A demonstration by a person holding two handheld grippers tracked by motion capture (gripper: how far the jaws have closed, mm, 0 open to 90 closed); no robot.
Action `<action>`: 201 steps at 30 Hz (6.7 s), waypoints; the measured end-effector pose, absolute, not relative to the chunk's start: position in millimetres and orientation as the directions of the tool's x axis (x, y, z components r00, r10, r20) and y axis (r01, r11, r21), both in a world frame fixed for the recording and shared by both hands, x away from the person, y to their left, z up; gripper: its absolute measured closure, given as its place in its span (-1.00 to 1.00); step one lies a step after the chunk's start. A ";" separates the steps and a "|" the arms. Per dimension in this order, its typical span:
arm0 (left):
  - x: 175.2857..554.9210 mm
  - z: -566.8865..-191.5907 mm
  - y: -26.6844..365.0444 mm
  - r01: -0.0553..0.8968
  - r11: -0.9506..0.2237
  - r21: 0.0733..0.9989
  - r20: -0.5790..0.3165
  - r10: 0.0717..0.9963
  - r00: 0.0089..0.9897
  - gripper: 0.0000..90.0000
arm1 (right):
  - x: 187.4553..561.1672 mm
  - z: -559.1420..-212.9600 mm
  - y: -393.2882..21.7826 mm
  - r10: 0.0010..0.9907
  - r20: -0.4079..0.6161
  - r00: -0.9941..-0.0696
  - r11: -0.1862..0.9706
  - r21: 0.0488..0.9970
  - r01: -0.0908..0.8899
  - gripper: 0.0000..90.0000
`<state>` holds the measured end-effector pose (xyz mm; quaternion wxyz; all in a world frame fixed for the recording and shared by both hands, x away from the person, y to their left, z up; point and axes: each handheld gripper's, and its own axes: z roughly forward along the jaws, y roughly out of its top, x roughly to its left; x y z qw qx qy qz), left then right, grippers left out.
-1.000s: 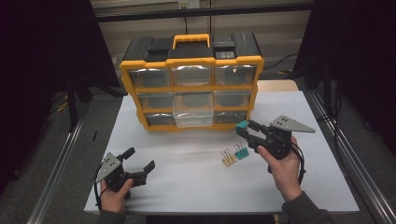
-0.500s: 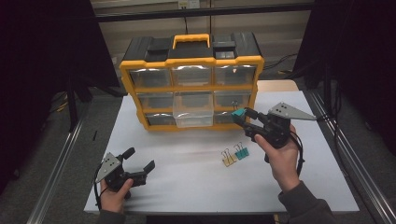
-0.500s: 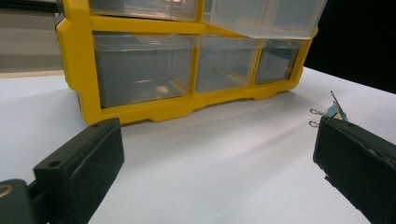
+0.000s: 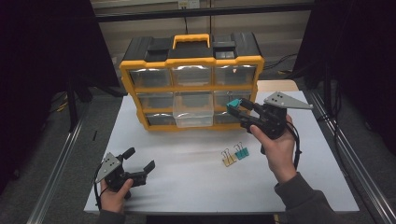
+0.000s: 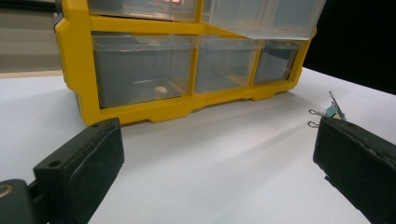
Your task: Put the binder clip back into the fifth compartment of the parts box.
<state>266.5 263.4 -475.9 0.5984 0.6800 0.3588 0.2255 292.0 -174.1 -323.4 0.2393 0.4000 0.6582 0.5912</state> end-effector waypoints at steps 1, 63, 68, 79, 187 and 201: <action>266.5 -475.9 263.2 0.218 -0.027 0.976 -0.122 0.758 0.640 -0.96 | 292.9 -322.0 -172.8 0.809 0.157 -0.567 -0.019 0.970 0.241 0.12; 268.2 -477.5 259.2 0.214 -0.053 0.975 -0.103 0.747 0.656 -0.96 | 296.2 -355.6 -165.4 0.804 0.124 -0.582 0.025 0.970 0.241 -0.77; 268.0 -478.0 258.0 0.219 -0.052 0.974 -0.107 0.746 0.657 -0.96 | 286.8 -375.6 -175.1 0.807 0.138 -0.574 0.025 0.964 0.266 -0.82; 268.2 -478.2 258.7 0.218 -0.054 0.975 -0.106 0.744 0.659 -0.96 | 279.5 -411.5 -186.6 0.824 0.156 -0.545 0.022 0.952 0.306 -0.93; 269.0 -477.9 257.4 0.208 -0.062 0.976 -0.093 0.743 0.663 -0.96 | 293.4 -356.4 -181.1 0.836 0.164 -0.523 -0.012 0.959 0.282 0.12; 269.1 -477.6 257.2 0.209 -0.049 0.977 -0.105 0.742 0.662 -0.96 | 305.4 -336.3 -168.0 0.827 0.162 -0.538 -0.023 0.966 0.256 0.12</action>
